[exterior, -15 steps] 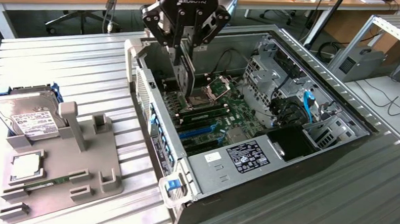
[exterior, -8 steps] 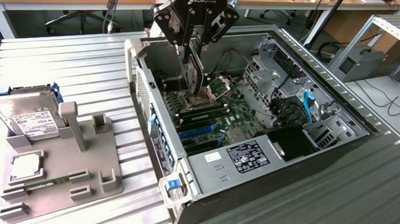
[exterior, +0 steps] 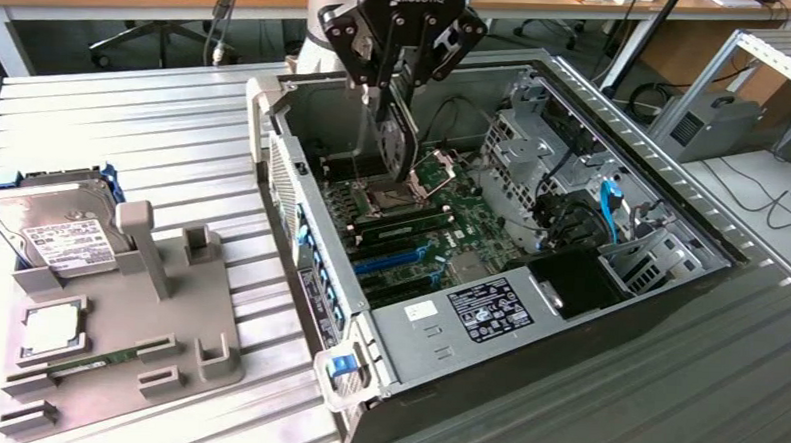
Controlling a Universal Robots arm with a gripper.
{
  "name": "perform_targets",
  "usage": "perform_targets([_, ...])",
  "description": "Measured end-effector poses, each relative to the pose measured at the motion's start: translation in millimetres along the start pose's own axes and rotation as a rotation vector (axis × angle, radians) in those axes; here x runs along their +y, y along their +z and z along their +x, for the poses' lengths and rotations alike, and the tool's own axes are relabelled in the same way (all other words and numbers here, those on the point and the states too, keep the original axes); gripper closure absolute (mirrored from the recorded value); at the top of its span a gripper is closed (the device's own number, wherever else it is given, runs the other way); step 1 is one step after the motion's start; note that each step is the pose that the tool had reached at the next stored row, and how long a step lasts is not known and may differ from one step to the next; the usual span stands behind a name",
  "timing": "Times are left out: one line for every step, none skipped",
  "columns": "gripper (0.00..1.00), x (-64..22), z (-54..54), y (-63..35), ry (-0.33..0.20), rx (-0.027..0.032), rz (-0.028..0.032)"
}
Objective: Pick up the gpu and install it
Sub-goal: 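Pick up the gpu and move the gpu toward the slot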
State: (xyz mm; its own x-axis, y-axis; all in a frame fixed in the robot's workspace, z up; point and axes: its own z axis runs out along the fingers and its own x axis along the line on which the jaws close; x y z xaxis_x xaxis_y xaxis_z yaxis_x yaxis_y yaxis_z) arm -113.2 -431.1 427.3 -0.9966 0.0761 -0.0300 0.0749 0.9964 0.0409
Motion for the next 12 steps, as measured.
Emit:
perform_targets([0.73, 0.8, -2.7, 0.1, 0.0, 0.0, 0.0])
perform_targets([0.73, 1.3, -4.8, 0.2, 0.0, 0.0, -0.0001])
perform_targets([0.73, 1.8, -6.7, 0.3, 0.0, 0.0, 0.0])
perform_targets([0.73, 2.2, -8.6, 0.3, 0.0, 0.0, 0.0])
perform_targets([0.73, 2.7, -10.5, 0.4, 0.0, 0.0, 0.0])
perform_targets([0.73, 3.2, -12.3, 0.5, 0.0, 0.0, 0.0])
perform_targets([0.73, 3.7, -14.1, 0.6, 0.0, 0.0, 0.0])
perform_targets([0.73, 4.2, -16.0, 0.7, 0.0, 0.0, 0.0])
perform_targets([0.73, 4.6, -17.8, 0.7, 0.0, 0.0, 0.0])
perform_targets([0.73, 5.4, -20.7, 0.8, 0.0, 0.0001, 0.0])
perform_targets([0.73, 6.2, -23.7, 1.0, 0.0, 0.0, 0.0])
perform_targets([0.73, 7.2, -26.6, 1.1, 0.0, 0.0, 0.0])
